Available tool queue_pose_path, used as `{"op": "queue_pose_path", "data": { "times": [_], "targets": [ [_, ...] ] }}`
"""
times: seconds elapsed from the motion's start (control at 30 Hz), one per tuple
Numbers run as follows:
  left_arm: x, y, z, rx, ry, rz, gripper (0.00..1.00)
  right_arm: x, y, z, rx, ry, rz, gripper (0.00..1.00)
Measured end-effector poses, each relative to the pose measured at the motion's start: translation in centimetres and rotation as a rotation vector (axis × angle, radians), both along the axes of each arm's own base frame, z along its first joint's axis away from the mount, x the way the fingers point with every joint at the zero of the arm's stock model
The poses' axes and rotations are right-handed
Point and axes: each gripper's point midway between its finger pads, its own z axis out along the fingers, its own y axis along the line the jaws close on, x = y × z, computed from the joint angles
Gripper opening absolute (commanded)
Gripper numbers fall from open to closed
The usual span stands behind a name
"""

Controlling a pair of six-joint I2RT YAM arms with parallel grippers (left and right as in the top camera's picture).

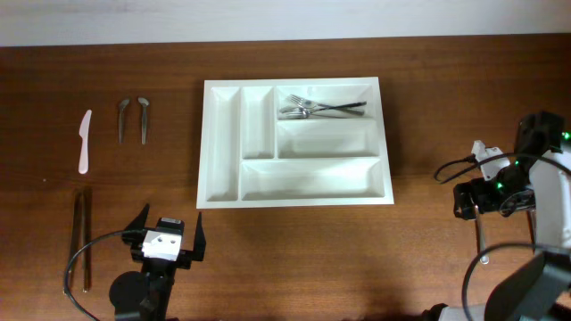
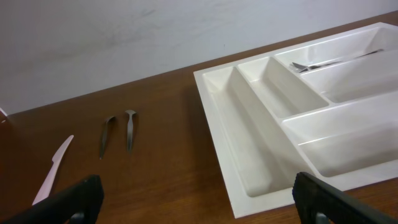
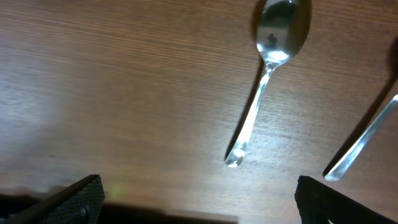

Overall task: Pack container
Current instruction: 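Lower the right gripper over the spoon and close on its handle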

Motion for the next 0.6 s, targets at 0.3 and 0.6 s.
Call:
{"op": "queue_pose_path", "data": {
  "times": [0.3,0.6],
  "targets": [
    [0.0,0.0,0.0,0.0,0.0,0.0,0.99,-1.2,-4.1,-2.4,0.01,0.045,-0.112,0.99],
    [0.0,0.0,0.0,0.0,0.0,0.0,0.99,-1.0,-4.4,-3.2,0.024,0.012,-0.096,0.99]
  ]
}}
